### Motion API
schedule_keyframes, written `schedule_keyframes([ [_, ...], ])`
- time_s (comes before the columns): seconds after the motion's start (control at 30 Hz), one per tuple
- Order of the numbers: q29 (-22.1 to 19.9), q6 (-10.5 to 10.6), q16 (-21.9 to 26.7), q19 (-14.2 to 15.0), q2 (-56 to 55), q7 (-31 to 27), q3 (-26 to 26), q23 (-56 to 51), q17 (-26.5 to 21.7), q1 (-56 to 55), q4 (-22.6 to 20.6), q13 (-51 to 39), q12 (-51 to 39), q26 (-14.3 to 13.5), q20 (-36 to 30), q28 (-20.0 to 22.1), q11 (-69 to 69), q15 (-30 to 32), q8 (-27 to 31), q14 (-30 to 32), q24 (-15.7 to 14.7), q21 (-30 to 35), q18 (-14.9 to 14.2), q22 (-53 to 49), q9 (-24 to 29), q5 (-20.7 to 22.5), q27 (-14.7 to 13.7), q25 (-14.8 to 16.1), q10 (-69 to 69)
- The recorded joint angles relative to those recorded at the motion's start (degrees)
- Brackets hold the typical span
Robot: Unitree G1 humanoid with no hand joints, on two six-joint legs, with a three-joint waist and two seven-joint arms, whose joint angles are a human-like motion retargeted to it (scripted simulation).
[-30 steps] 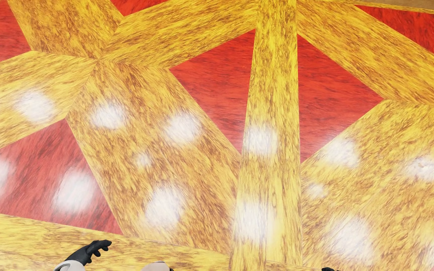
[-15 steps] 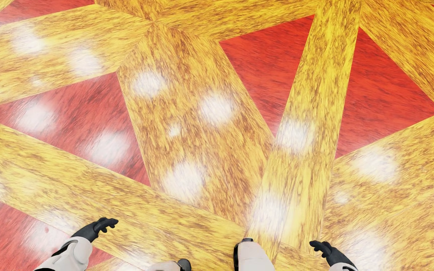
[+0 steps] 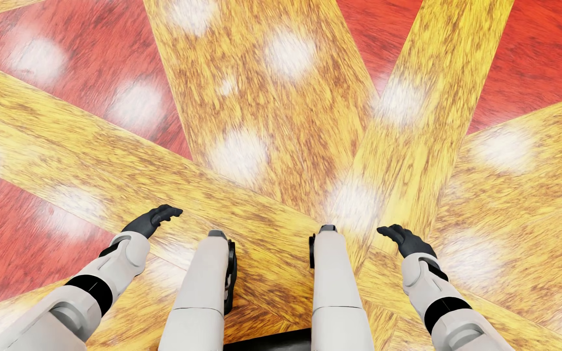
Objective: Sit down on the chair
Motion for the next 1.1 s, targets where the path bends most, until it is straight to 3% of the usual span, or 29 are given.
schedule_keyframes([
  [0.27,-0.9,0.8,-0.8,0.6,-13.2,-2.2,0.4,-0.2,-0.6,-13.3,-0.7,-9.4,-7.9,-0.2,-3.1,1.1,13.6,-2.7,2.6,-1.9,0.1,4.0,-0.7,-2.7,4.6,-0.2,0.7,0.8,12.8],
  [0.57,-1.3,0.0,-1.4,-0.5,-24.0,-3.6,0.4,0.9,0.0,-23.7,-1.1,-19.1,-15.8,0.1,-6.6,1.6,25.1,-2.4,5.5,-2.8,0.5,7.4,-1.9,-4.1,9.8,1.1,1.6,2.0,24.0],
  [0.77,-0.1,-0.4,-2.7,-1.0,-23.1,-3.7,0.3,0.4,1.6,-23.3,0.0,-16.5,-11.6,0.4,-5.2,1.7,29.2,-0.1,5.2,1.2,1.0,6.5,-3.0,-5.6,10.0,1.3,2.0,1.0,28.1],
  [0.9,2.8,-0.4,-2.7,-0.9,-21.5,-3.9,0.5,-1.8,2.2,-22.2,0.0,-12.9,-7.2,1.6,-4.9,-0.7,30.7,0.1,5.0,2.3,2.5,5.3,-2.0,-4.6,8.7,1.4,1.9,0.9,29.9],
  [1.03,8.1,0.0,-3.6,-1.1,-20.2,-4.0,0.4,-4.1,2.3,-21.2,0.4,-9.9,-4.4,3.0,-4.1,-3.5,32.2,-0.3,4.7,2.2,1.8,5.2,-1.2,-2.0,6.8,1.9,2.8,-1.0,32.3],
  [1.1,8.6,0.1,-4.1,-0.9,-19.6,-4.2,0.2,-3.4,3.3,-20.7,0.6,-9.1,-3.2,3.2,-4.3,-2.9,32.9,-0.1,4.6,2.4,1.2,4.5,-0.8,-1.4,6.2,1.9,3.1,-0.4,33.3],
])
